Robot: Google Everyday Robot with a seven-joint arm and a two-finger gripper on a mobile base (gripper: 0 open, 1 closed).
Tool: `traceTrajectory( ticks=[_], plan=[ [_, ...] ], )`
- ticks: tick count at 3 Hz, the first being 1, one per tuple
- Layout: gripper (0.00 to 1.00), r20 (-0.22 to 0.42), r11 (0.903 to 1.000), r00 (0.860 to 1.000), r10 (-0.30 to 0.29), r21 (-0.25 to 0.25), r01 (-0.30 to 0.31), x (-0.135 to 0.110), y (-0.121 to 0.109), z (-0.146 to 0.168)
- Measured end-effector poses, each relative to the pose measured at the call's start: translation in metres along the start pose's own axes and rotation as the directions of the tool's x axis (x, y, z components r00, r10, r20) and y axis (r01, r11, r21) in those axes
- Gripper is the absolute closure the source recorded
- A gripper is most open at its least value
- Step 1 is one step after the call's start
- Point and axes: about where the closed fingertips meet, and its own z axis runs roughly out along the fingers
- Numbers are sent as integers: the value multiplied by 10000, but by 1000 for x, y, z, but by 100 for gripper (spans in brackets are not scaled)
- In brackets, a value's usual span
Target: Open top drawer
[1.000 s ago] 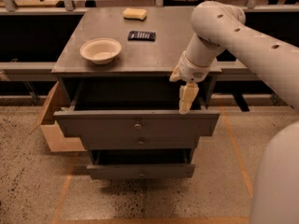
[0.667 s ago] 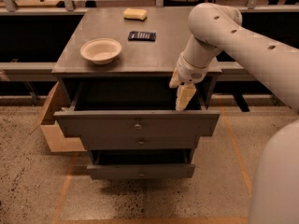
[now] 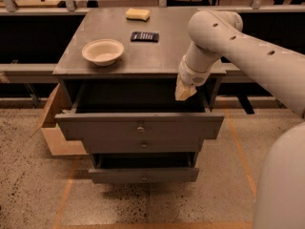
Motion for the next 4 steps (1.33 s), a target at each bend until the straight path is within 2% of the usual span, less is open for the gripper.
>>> traceTrajectory(
  ticks=[1,3,4],
  plan=[
    [100,68,9989,9998,-160,449,157,8,-7,16],
    [100,652,9944,9973,-342,1019,274,12,-11,57],
    [100,973,9968,9952,-115,795,38,19,-19,85]
  ],
)
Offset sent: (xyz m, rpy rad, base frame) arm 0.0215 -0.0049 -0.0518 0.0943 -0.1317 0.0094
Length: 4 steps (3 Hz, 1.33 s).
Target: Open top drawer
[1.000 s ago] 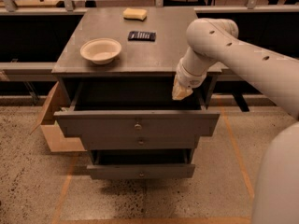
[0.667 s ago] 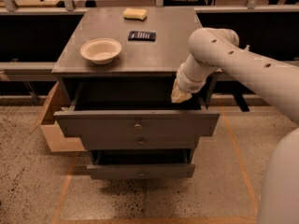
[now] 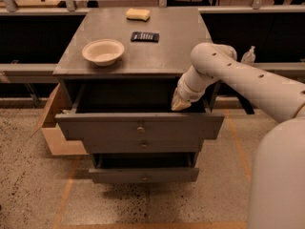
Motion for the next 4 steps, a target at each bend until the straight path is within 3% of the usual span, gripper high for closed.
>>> traceTrajectory(
  ticks=[1,3,4],
  plan=[
    [100,170,9996,9996,209,-178,-206,6,-1,15],
    [100,565,9972,9982,210,-730,-168,-2,37,18],
    [100,618,9908,9980,116,-1353,-32,-15,70,13]
  ],
)
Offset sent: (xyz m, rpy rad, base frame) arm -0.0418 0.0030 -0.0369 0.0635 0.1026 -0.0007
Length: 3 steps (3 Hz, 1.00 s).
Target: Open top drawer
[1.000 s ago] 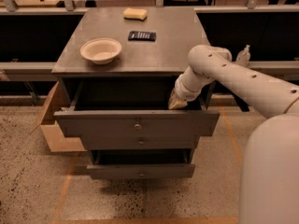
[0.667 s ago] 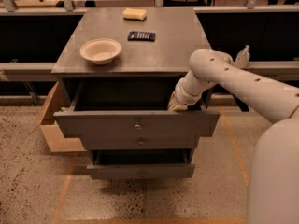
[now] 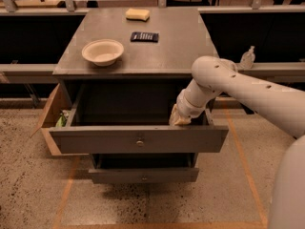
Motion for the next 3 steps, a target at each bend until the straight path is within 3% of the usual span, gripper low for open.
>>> traceTrajectory(
  ticks=[2,3],
  plan=[
    [100,-341,9908,9967,-737,-1161,692,-20,61,-9],
    [100,-588,9860,9934,-980,-1409,889,-26,79,-12]
  ],
)
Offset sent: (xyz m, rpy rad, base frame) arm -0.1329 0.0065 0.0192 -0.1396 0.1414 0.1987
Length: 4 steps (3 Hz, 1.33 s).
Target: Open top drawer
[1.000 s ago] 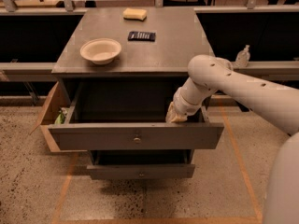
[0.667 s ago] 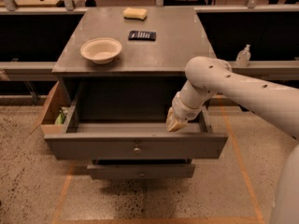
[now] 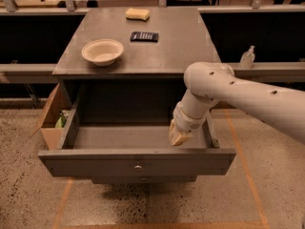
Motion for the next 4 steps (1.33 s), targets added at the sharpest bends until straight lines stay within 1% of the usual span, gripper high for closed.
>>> traceTrajectory(
  ticks=[1,2,3,4],
  plan=[
    [100,-329,9993,9991,-253,-288,244,-8,18,-1],
    [100,-677,9954,9947,-773,-623,731,-18,37,-1],
    [100,-844,9914,9906,-1074,-839,1003,-29,53,-3],
    [100,-737,9991,9970,-219,-366,192,-27,43,-16]
  ],
)
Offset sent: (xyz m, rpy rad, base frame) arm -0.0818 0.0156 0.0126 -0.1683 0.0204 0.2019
